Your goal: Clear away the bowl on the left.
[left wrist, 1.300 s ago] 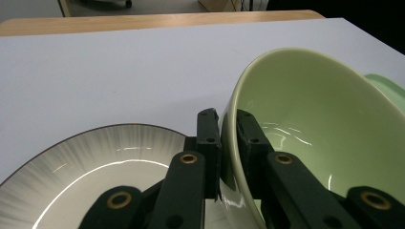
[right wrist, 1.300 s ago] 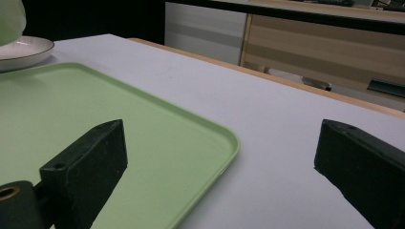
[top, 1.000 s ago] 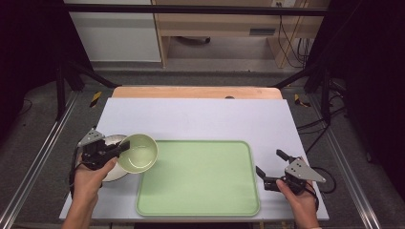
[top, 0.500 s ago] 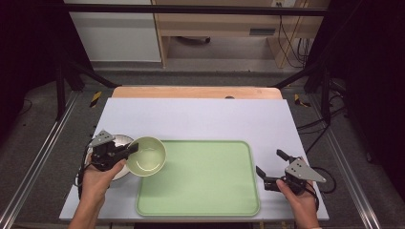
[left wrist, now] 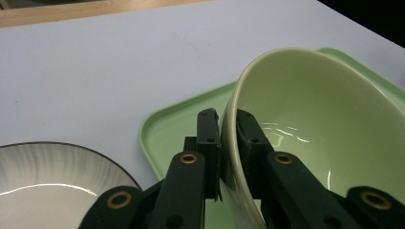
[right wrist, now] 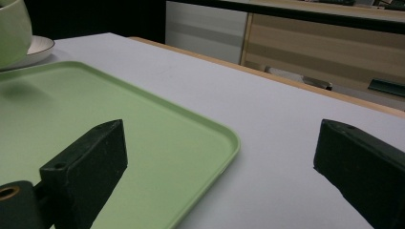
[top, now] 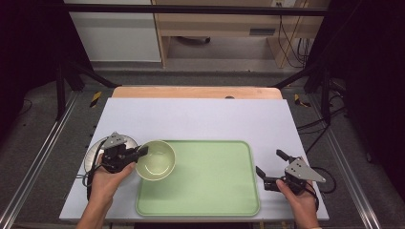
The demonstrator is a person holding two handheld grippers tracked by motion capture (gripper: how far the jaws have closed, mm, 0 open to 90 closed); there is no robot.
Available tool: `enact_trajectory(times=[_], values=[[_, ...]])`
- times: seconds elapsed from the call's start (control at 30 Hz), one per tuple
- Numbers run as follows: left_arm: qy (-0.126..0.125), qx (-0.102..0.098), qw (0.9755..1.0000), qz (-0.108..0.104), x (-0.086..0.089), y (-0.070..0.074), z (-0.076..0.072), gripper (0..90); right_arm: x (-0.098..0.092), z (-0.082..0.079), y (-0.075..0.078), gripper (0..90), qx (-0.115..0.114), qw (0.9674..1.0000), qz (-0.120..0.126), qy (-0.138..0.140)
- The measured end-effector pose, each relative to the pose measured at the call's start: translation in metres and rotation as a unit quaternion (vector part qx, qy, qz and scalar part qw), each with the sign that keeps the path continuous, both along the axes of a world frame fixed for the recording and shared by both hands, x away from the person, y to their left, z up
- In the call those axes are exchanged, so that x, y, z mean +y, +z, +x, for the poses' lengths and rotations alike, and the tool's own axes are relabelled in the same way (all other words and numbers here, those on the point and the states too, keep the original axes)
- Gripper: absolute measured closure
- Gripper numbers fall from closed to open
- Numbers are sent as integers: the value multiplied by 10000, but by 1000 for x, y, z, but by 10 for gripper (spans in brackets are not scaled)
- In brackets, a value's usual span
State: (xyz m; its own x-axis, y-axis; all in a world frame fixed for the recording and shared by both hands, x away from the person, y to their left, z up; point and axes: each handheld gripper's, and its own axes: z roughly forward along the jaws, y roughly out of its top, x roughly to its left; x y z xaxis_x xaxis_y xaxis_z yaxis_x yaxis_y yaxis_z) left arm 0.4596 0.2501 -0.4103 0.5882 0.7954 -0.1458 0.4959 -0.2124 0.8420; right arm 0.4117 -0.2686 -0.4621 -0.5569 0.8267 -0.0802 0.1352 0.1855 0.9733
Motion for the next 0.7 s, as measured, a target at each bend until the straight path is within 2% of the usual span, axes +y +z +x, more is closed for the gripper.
enact_trajectory(times=[0.4,0.5,0.7], values=[[-279,138,9995,-15,-27,-7,-3,823,0,0,0,41,2,10000,-9,9],[-350,232,9991,-42,-34,-9,-2,823,0,0,-1,41,18,10000,-9,12],[-511,287,9983,-36,-48,-11,-4,822,0,0,0,41,19,10000,-4,11]])
